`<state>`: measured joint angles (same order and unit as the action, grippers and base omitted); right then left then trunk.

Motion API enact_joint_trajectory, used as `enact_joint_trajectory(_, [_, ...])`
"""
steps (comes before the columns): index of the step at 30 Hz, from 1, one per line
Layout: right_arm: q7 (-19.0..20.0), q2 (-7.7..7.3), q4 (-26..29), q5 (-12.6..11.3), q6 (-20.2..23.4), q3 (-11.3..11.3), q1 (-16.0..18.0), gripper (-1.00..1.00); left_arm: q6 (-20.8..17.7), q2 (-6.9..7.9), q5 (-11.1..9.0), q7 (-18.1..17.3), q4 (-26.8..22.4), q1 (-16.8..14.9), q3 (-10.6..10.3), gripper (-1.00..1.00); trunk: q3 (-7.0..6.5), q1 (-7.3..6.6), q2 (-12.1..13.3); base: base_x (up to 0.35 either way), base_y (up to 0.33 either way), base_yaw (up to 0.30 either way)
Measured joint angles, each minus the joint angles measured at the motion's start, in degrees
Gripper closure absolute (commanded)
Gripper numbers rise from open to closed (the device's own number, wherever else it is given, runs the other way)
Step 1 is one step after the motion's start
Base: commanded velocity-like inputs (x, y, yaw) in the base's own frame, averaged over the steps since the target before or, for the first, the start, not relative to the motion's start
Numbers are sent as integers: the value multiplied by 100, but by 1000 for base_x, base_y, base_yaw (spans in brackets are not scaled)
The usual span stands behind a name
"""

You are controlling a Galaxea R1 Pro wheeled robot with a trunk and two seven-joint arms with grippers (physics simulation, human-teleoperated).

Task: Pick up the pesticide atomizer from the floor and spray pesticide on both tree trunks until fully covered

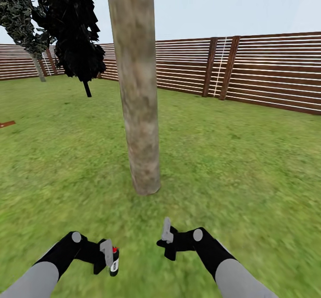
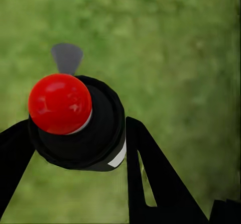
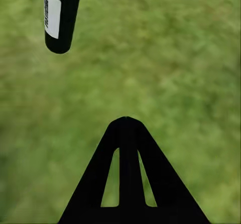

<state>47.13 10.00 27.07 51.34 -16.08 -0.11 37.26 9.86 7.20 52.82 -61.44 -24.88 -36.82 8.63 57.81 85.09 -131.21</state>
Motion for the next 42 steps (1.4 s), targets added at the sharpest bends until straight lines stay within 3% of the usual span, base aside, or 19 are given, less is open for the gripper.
enact_joint_trajectory(5, [6, 0, 0, -1, -8, 10, 0, 100, 1, -471, 256, 0, 0, -7, -16, 100, 0, 0, 0, 0, 0, 0])
enact_joint_trajectory(12, [6, 0, 19, -3, -17, 10, 0, 100, -1, -760, 341, 14, 0, 0, -25, 100, 0, 0, 0, 0, 0, 0])
enact_joint_trajectory(14, [6, 0, 94, -9, -17, 10, 0, 100, -8, -878, 459, 52, -1, 0, -20, 100, 0, 0, 0, 0, 0, 0])
enact_joint_trajectory(20, [6, 0, 114, -16, -18, 11, 0, 100, -19, -963, 501, 125, -14, 0, -18, 100, 0, 0, 0, 0, 0, 0])
enact_joint_trajectory(25, [6, 0, 110, -18, -18, 11, 0, 100, -19, -1092, 488, 557, -9, 0, -10, 100, 0, 0, 0, 0, 0, 0])
enact_joint_trajectory(42, [6, 0, 108, -27, -18, 15, 0, 100, -12, -1389, 417, 688, -15, -9, -7, 100, 0, 0, 0, 0, 0, 0])
